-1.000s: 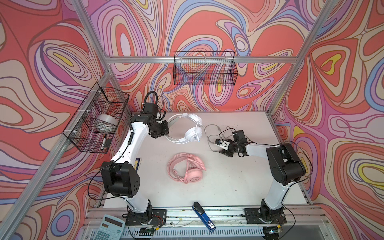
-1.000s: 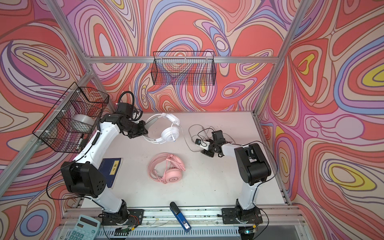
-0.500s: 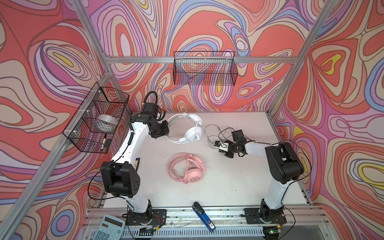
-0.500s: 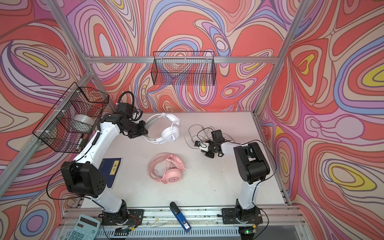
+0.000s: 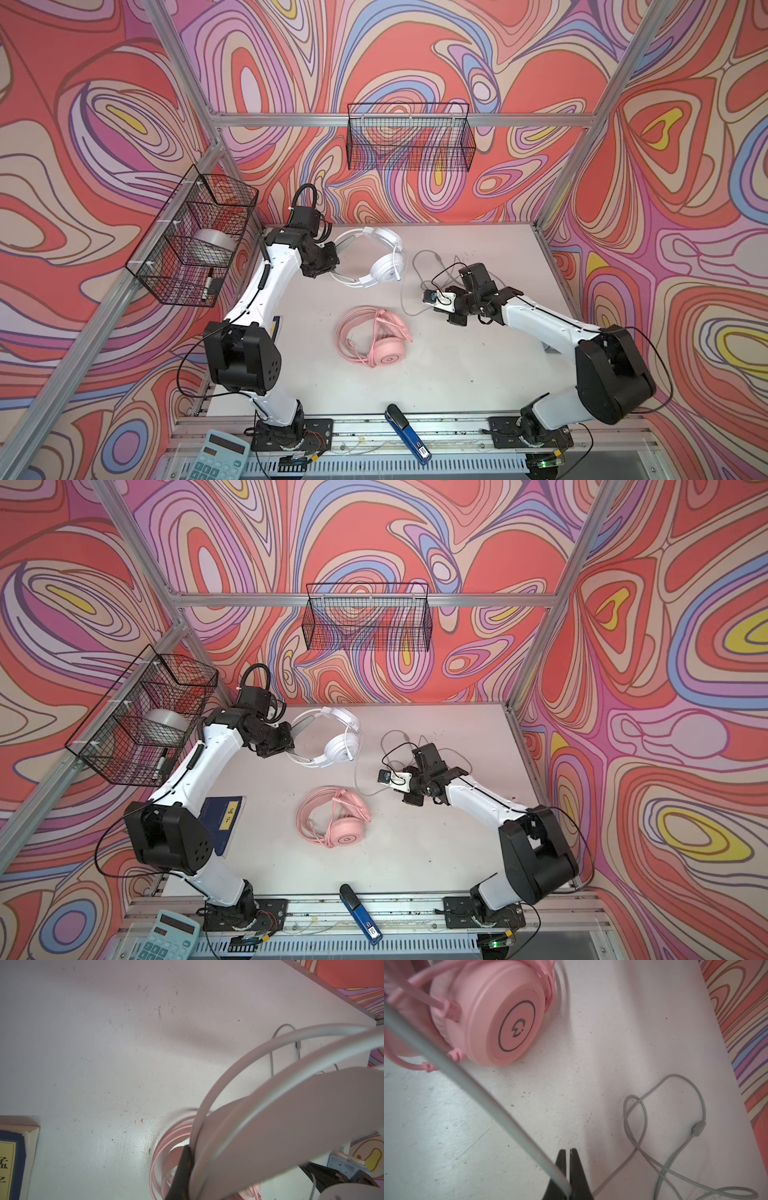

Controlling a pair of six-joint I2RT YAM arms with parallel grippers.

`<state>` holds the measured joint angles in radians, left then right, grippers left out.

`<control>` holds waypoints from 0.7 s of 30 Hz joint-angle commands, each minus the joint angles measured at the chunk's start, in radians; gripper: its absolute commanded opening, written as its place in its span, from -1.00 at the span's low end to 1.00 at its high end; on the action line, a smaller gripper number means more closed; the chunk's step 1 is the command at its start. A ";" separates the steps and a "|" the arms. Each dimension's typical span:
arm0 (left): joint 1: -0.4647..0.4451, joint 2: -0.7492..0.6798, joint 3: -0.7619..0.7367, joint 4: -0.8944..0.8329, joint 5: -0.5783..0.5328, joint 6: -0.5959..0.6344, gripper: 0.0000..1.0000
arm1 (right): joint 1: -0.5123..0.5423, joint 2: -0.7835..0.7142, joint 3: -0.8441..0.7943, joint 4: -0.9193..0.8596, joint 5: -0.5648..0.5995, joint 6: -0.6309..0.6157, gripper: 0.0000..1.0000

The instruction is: Wrap the headphones

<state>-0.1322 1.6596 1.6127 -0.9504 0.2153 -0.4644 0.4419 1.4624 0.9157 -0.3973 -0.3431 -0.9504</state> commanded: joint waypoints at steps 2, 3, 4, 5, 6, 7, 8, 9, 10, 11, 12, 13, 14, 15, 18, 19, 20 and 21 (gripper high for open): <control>-0.004 0.003 -0.005 -0.005 -0.013 -0.038 -1.00 | 0.040 -0.086 0.016 -0.177 0.059 0.056 -1.00; -0.005 0.004 -0.006 -0.003 -0.014 -0.041 -1.00 | 0.051 -0.101 0.028 -0.207 0.066 0.066 -1.00; -0.005 0.003 -0.009 -0.004 -0.017 -0.043 -1.00 | 0.061 -0.112 0.038 -0.232 0.074 0.076 -1.00; -0.006 0.002 -0.013 -0.001 -0.018 -0.046 -1.00 | 0.075 -0.121 0.049 -0.258 0.086 0.087 -1.00; -0.007 0.000 -0.018 0.002 -0.018 -0.049 -1.00 | 0.086 -0.127 0.057 -0.274 0.097 0.098 -1.00; -0.007 -0.001 -0.021 0.005 -0.016 -0.051 -1.00 | 0.100 -0.131 0.067 -0.294 0.111 0.110 -1.00; -0.009 -0.001 -0.023 0.007 -0.017 -0.053 -1.00 | 0.111 -0.132 0.075 -0.306 0.124 0.122 -1.00; -0.010 -0.001 -0.025 0.007 -0.017 -0.054 -1.00 | 0.123 -0.133 0.084 -0.318 0.138 0.137 -1.00; -0.012 -0.001 -0.027 0.007 -0.018 -0.054 -1.00 | 0.134 -0.132 0.095 -0.332 0.145 0.147 -1.00; -0.014 0.000 -0.027 0.005 -0.021 -0.054 -1.00 | 0.143 -0.130 0.106 -0.345 0.149 0.155 -1.00; -0.015 0.001 -0.028 0.003 -0.023 -0.054 -1.00 | 0.154 -0.126 0.119 -0.357 0.155 0.164 -1.00; -0.017 0.002 -0.028 0.001 -0.029 -0.053 -1.00 | 0.165 -0.120 0.132 -0.366 0.159 0.173 -1.00; -0.018 0.002 -0.029 -0.002 -0.035 -0.053 -1.00 | 0.171 -0.116 0.147 -0.373 0.159 0.180 -1.00; -0.020 0.002 -0.031 -0.003 -0.040 -0.051 -1.00 | 0.177 -0.111 0.162 -0.380 0.154 0.188 -1.00; -0.026 0.003 -0.031 -0.012 -0.063 -0.045 -1.00 | 0.187 -0.101 0.213 -0.398 0.124 0.199 -1.00; -0.029 0.003 -0.031 -0.016 -0.071 -0.042 -1.00 | 0.189 -0.098 0.232 -0.403 0.111 0.201 -1.00; -0.033 0.005 -0.032 -0.017 -0.081 -0.039 -1.00 | 0.189 -0.095 0.247 -0.406 0.097 0.203 -1.00; -0.036 0.006 -0.033 -0.020 -0.089 -0.036 -1.00 | 0.189 -0.091 0.269 -0.413 0.087 0.207 -1.00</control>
<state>-0.1593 1.6604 1.5856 -0.9512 0.1432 -0.4976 0.6235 1.3594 1.1358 -0.7761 -0.2176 -0.7727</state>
